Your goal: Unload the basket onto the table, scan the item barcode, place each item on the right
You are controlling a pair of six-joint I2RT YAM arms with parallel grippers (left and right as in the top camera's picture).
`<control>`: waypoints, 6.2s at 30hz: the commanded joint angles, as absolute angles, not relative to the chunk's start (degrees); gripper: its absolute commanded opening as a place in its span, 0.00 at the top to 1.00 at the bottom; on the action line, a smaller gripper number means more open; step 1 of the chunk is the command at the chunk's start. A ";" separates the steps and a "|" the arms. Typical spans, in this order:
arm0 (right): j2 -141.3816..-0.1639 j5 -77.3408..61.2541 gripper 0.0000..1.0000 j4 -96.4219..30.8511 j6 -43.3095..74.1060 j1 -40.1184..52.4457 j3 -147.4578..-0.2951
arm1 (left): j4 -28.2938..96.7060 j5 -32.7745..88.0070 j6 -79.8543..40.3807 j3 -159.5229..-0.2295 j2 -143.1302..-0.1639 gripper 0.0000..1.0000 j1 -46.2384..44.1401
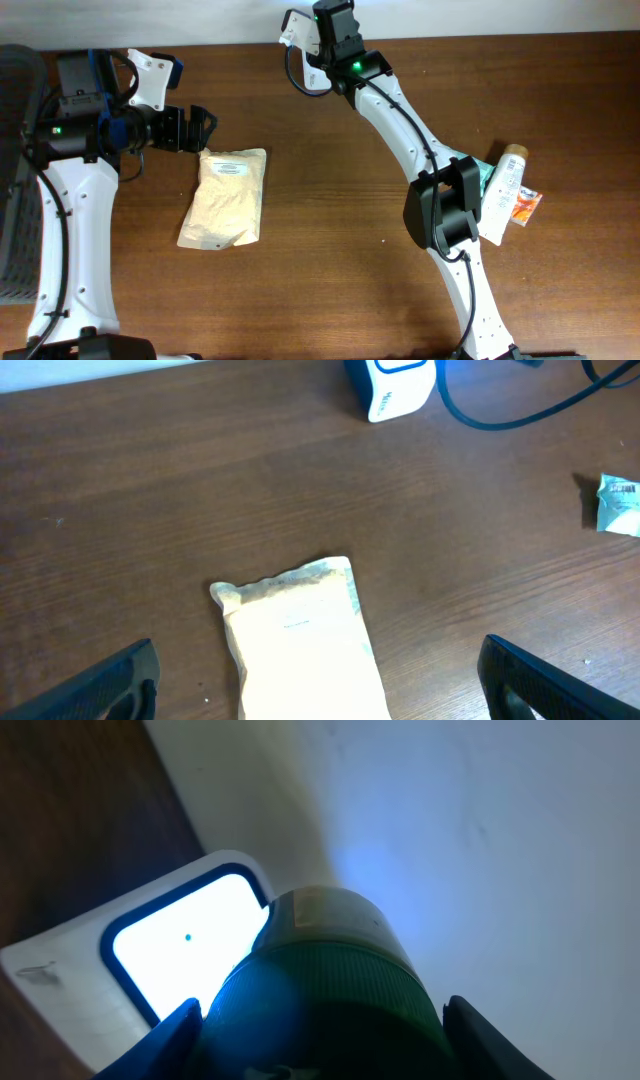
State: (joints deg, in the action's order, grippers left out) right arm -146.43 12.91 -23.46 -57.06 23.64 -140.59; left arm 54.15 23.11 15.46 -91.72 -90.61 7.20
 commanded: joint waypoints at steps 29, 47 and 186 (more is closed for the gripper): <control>-147.52 8.14 0.67 -18.13 -69.23 21.76 -139.70 | 54.11 23.09 16.36 -91.98 -90.94 0.01 7.57; -139.98 1.02 0.65 -21.76 -56.71 22.85 -139.72 | 54.11 23.09 16.36 -91.98 -90.96 0.01 7.57; -127.17 -32.38 0.20 -44.14 20.49 27.27 -101.08 | 47.51 8.01 3.18 -79.31 -118.30 1.00 -4.62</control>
State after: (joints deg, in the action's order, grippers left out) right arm -126.39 -33.06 -44.10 21.02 27.11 -101.43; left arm 47.86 5.54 4.14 -80.53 -117.80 -0.69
